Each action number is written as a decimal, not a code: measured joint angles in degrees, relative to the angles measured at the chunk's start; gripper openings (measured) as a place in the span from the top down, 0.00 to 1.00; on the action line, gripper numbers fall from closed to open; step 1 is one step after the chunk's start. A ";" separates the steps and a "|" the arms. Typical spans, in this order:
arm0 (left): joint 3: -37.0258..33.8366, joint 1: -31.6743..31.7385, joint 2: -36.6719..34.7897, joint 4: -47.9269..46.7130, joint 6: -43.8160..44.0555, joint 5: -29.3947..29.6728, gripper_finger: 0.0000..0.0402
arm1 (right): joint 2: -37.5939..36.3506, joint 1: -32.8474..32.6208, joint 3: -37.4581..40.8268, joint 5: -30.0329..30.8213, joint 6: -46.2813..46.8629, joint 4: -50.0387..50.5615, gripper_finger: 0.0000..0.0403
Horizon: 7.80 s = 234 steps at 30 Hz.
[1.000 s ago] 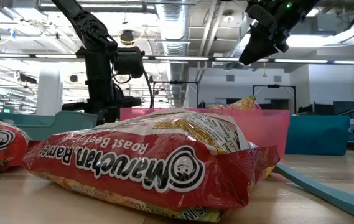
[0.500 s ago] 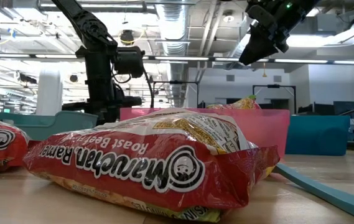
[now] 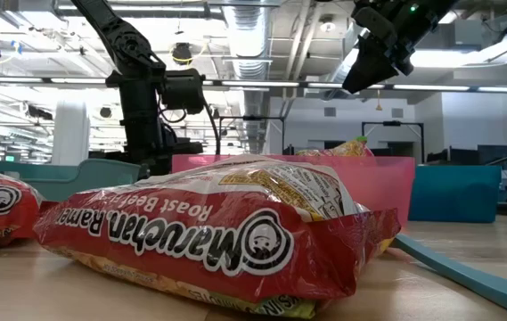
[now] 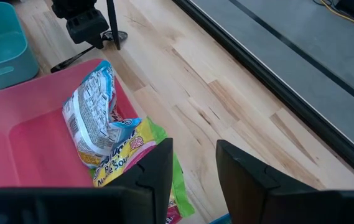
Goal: Pick & Place Food Item
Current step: Put the black spoon into the green bin
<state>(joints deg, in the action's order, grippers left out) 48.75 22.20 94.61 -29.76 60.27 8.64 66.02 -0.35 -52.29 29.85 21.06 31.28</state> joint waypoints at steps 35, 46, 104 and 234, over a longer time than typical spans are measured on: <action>-0.02 0.00 0.04 0.28 -6.42 2.47 0.98 | 0.00 -0.01 0.00 0.00 0.00 -0.01 0.71; -0.09 -0.15 -3.46 0.28 -11.98 5.32 0.99 | 0.00 0.00 0.00 0.00 -0.02 -0.01 0.71; -0.02 -14.58 -27.50 3.49 -38.98 -1.85 0.99 | 0.00 0.00 0.02 0.16 -4.32 -1.56 0.71; -0.02 -10.54 -17.09 37.81 -24.85 -51.78 0.87 | 19.19 -14.20 0.13 -0.20 -52.34 -53.38 0.99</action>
<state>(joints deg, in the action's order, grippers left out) 48.73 11.66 77.52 8.05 35.42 -43.14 85.21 -14.55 -52.16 29.65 -31.28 -22.10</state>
